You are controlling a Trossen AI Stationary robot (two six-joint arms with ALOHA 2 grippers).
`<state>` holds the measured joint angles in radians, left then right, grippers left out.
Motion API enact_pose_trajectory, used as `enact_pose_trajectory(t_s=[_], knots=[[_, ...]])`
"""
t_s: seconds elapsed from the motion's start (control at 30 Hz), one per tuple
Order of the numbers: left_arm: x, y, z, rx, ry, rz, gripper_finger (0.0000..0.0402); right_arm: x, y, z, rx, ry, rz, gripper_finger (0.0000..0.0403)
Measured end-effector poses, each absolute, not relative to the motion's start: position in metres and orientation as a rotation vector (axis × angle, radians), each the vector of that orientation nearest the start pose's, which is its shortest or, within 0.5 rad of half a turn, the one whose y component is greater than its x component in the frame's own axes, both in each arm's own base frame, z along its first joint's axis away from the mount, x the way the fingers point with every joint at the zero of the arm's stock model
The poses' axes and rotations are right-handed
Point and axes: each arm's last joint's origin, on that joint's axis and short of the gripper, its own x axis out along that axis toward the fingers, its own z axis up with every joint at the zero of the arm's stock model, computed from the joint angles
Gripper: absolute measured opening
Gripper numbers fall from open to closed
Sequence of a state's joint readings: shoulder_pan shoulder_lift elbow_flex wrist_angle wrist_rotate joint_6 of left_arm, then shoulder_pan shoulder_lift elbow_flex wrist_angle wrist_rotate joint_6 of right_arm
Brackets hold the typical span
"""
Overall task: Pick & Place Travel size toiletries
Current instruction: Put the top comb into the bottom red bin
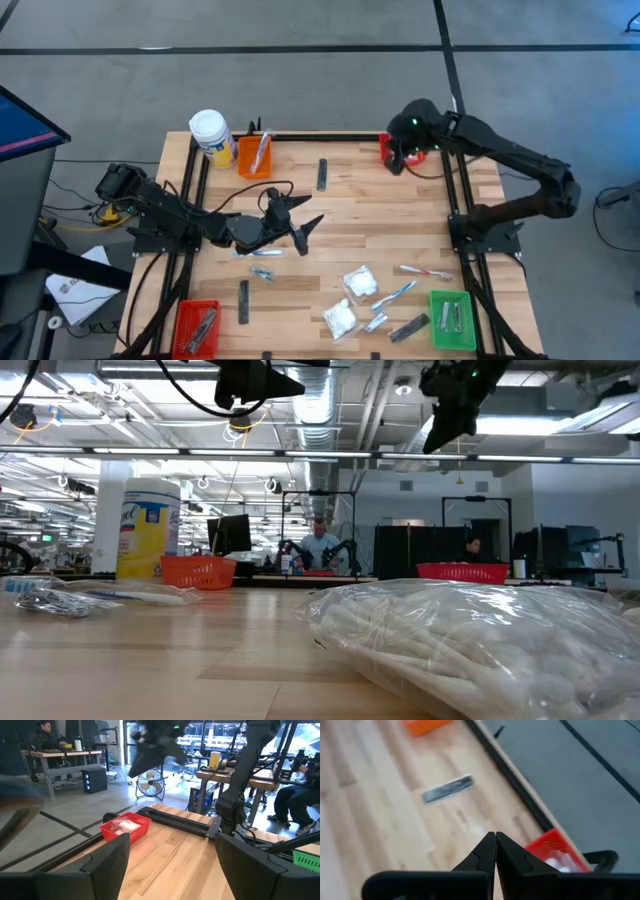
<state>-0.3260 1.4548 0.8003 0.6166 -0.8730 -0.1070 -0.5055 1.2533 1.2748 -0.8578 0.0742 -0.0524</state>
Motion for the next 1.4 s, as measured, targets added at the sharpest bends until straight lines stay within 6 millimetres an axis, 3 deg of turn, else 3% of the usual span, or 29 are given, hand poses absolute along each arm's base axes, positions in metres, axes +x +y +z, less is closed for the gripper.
enact_pose_trajectory(t_s=[0.23,0.37,0.5,0.73,0.87,0.97,1.13,1.27,1.4], knots=[[0.298,-0.077,0.261,-0.086,0.001,0.548,0.0285,0.214,-0.081,0.34,0.097,0.832,-0.389,0.0003],[0.298,-0.077,0.261,-0.086,0.002,0.548,0.0285,0.215,-0.061,0.333,0.081,0.73,-0.31,0.0003],[0.298,-0.077,0.261,-0.085,0.002,0.548,0.0285,0.214,-0.042,0.33,0.097,0.575,-0.162,0.0003],[0.298,-0.075,0.259,-0.082,0.014,0.557,0.0285,0.217,-0.013,0.336,0.049,0.012,0.056,0.0003],[0.298,-0.067,0.253,-0.112,0.027,0.581,0.0284,0.212,-0.005,0.327,0.047,-0.017,0.096,0.0003],[0.299,-0.05,0.238,-0.176,0.05,0.637,0.0275,0.212,-0.005,0.326,0.084,-0.017,0.095,0.0003],[0.309,-0.017,0.205,-0.291,0.126,0.661,0.0215,0.212,-0.005,0.318,0.077,0.064,0.089,0.0005],[0.32,0.0,0.184,-0.314,0.199,0.652,0.013,0.21,-0.007,0.316,0.076,0.093,0.077,0.0006],[0.33,0.008,0.178,-0.292,0.232,0.651,0.0031,0.209,-0.008,0.314,0.057,0.118,0.075,0.0006]])
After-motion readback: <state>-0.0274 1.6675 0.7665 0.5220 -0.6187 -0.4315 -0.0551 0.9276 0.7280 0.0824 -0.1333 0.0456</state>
